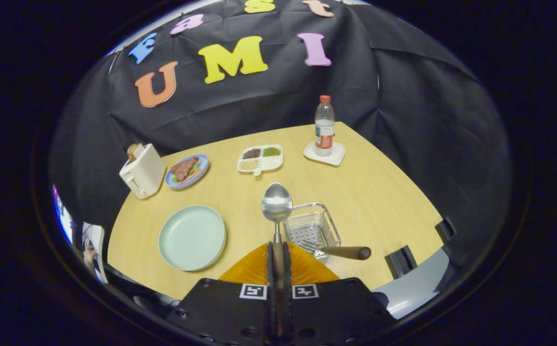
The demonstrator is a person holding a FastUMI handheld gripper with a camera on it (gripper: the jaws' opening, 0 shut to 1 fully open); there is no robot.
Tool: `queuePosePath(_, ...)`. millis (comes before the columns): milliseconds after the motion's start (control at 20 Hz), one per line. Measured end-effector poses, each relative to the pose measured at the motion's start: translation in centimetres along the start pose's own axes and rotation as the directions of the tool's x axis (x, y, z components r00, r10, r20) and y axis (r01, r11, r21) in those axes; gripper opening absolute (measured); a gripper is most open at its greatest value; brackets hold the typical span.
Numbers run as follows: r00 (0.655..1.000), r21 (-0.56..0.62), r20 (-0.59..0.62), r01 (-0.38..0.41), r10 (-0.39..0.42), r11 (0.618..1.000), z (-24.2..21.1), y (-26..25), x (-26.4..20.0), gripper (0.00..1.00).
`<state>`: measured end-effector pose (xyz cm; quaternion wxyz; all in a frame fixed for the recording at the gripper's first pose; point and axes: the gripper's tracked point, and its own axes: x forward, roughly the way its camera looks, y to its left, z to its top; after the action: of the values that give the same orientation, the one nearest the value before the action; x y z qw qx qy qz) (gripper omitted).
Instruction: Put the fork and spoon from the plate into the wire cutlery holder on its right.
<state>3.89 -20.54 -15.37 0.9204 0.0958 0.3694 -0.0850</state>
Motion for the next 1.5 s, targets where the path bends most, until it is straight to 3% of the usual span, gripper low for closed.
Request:
queuePosePath(500,0.997,0.062,-0.046,0.061,-0.059,0.996,-1.0,-2.3,0.9,0.07)
queuePosePath(600,0.999,0.065,-0.016,0.030,-0.030,0.997,-0.5,-1.7,0.6,0.05)
queuePosePath(800,0.998,0.071,0.051,0.028,-0.032,0.997,0.9,-1.5,-0.7,0.23)
queuePosePath(850,0.996,0.069,0.076,0.034,-0.039,0.997,1.2,-1.5,-1.0,0.38)
queuePosePath(1050,0.975,0.046,0.214,0.042,-0.051,0.998,3.3,-0.5,-3.0,0.64)
queuePosePath(1350,0.927,-0.009,0.375,0.017,-0.013,1.000,4.8,3.9,-6.9,0.85)
queuePosePath(1500,0.877,-0.070,0.478,-0.018,0.049,0.997,5.5,8.0,-9.3,0.85)
